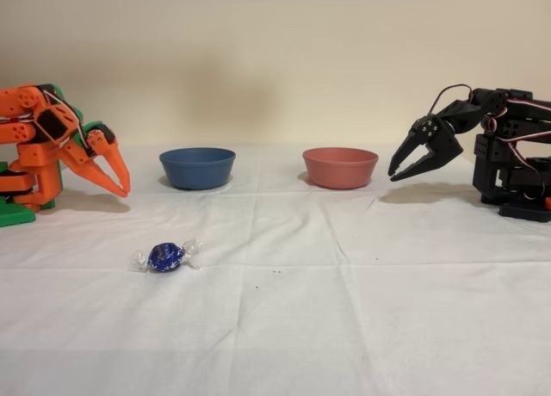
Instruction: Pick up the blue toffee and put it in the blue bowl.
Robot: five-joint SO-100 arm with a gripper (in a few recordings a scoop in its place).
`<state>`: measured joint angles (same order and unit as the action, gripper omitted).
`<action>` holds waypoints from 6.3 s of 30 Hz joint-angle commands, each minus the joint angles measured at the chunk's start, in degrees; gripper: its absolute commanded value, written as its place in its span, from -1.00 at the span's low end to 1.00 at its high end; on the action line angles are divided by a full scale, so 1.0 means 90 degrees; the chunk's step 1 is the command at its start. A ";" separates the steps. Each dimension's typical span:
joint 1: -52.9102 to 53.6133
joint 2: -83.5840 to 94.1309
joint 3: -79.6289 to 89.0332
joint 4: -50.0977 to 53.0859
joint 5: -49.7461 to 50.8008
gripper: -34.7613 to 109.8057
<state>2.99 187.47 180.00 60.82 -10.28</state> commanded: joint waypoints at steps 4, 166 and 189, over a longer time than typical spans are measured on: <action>0.0342 -0.0674 -0.0566 0.0020 -0.1133 -0.52; 0.3477 -1.3467 -1.0977 -0.0410 0.0947 -0.15; 0.2764 -1.1494 -0.9580 0.0205 0.1572 -0.09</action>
<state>29.00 79.72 94.66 63.11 2.81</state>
